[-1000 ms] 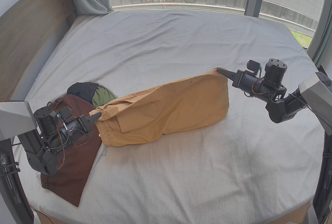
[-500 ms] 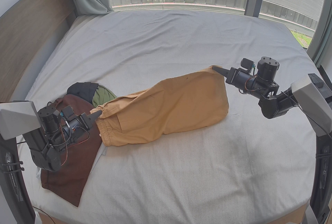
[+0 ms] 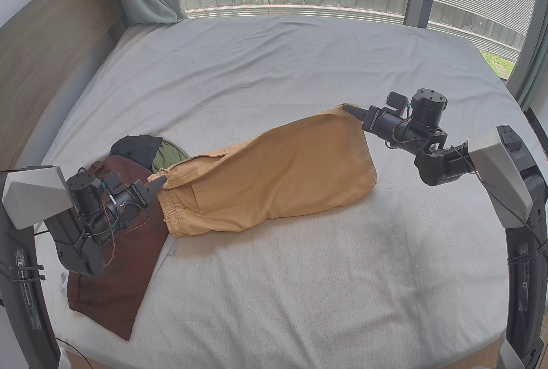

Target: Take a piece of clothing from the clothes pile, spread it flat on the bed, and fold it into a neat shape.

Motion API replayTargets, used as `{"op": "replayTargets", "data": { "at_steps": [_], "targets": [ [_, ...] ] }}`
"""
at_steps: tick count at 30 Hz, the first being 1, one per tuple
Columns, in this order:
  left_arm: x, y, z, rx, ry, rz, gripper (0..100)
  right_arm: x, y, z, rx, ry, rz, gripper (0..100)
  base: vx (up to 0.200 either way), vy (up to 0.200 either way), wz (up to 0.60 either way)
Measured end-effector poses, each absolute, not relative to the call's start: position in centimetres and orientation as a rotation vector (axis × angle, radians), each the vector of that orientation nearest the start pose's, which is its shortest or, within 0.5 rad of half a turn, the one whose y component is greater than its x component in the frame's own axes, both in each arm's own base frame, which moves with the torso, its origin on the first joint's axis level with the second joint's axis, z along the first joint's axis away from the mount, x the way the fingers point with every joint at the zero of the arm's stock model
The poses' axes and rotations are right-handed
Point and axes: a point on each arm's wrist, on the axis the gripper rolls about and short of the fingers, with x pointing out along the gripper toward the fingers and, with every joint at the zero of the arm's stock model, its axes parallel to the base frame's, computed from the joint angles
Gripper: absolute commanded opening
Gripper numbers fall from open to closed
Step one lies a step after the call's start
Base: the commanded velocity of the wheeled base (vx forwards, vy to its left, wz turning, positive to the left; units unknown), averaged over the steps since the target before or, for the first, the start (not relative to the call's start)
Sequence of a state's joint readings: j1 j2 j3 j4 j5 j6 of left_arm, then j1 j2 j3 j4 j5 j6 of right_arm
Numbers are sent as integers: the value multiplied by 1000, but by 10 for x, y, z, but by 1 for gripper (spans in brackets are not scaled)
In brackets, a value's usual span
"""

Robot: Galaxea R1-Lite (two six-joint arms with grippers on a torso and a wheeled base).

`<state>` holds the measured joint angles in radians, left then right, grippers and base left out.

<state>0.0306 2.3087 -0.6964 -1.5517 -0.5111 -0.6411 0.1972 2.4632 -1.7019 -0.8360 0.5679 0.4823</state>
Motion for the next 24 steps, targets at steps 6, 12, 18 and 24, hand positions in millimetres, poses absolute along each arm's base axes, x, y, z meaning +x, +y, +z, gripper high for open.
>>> {"op": "replayTargets", "data": {
  "at_steps": [6, 12, 18, 24],
  "targets": [
    [375, 0, 32, -646, 214, -444, 100, 506, 117, 122, 444, 119, 769, 0, 0, 0, 0],
    [378, 0, 26, -647, 222, -441, 100, 510, 119, 119, 444, 113, 770, 100, 0, 0, 0],
    [378, 1, 24, -644, 224, -438, 100, 514, 119, 118, 446, 91, 727, 100, 0, 0, 0],
    [375, 1, 26, -640, 221, -421, 100, 514, 119, 114, 449, 88, 703, 100, 0, 0, 0]
  ]
}}
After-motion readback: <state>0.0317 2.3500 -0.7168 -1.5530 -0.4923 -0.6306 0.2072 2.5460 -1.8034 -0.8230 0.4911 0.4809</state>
